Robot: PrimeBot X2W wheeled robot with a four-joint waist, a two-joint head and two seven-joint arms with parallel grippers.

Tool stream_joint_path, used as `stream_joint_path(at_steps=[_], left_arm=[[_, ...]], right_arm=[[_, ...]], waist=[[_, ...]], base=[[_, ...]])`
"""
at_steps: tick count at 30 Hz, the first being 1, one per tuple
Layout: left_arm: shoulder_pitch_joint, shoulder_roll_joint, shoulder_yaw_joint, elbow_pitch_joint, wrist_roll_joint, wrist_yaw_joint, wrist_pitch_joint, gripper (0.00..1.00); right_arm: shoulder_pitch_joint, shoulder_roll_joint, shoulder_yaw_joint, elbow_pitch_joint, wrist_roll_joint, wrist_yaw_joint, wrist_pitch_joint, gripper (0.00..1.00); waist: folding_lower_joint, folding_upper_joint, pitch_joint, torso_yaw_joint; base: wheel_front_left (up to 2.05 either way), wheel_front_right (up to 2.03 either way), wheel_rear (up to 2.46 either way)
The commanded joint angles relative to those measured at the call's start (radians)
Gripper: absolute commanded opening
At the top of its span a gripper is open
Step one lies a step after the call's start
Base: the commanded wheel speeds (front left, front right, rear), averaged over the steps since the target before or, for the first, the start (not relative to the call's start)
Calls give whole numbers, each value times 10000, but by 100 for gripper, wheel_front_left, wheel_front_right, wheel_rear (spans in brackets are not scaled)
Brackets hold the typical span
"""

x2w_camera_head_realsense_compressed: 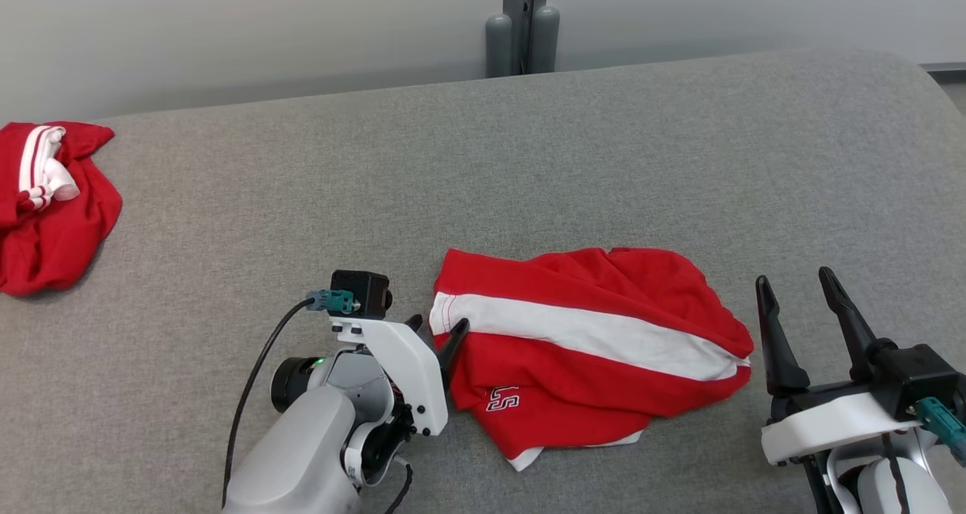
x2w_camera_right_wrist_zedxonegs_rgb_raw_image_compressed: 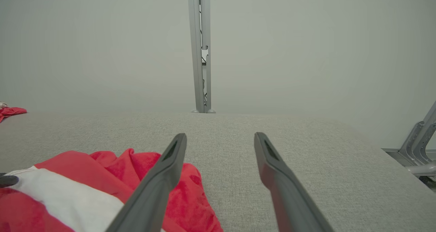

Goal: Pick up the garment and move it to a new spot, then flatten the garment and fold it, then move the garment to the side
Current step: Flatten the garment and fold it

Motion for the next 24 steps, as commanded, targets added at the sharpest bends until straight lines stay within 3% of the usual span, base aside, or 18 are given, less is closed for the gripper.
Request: stream_joint_path(at_steps=[1,11,18,20,22,23,24], left_arm=[[-189,44,-40,56,-84,9,-52,100],[-569,44,-857,-72,-1380,-213,-319,100],[-882,41,-998,64,-1483,141,-841,100],[-930,44,-999,145,-1540,127,-920,84],[-963,43,-1000,213,-1553,129,-916,48],[-965,52,-1016,248,-1560,118,-900,38],[-954,74,-1042,294,-1564,94,-835,38]], right_arm=[[-59,-41,-19,14,-27,1,-88,100],[-56,-41,-107,44,-59,1,-98,100],[-6,-42,-42,-3,6,1,-100,100],[41,-41,-62,2,14,1,-100,100],[61,-41,-84,14,14,1,-101,100],[77,-41,-89,18,15,1,-101,100],[99,-41,-92,24,10,1,-101,100]], waist=[[0,0,37,-39],[0,0,36,-132],[0,0,-23,-201],[0,0,-34,-208],[0,0,-48,-208],[0,0,-55,-207],[0,0,-62,-205]], base=[[0,0,0],[0,0,0],[0,0,0],[0,0,0],[0,0,0],[0,0,0],[0,0,0]])
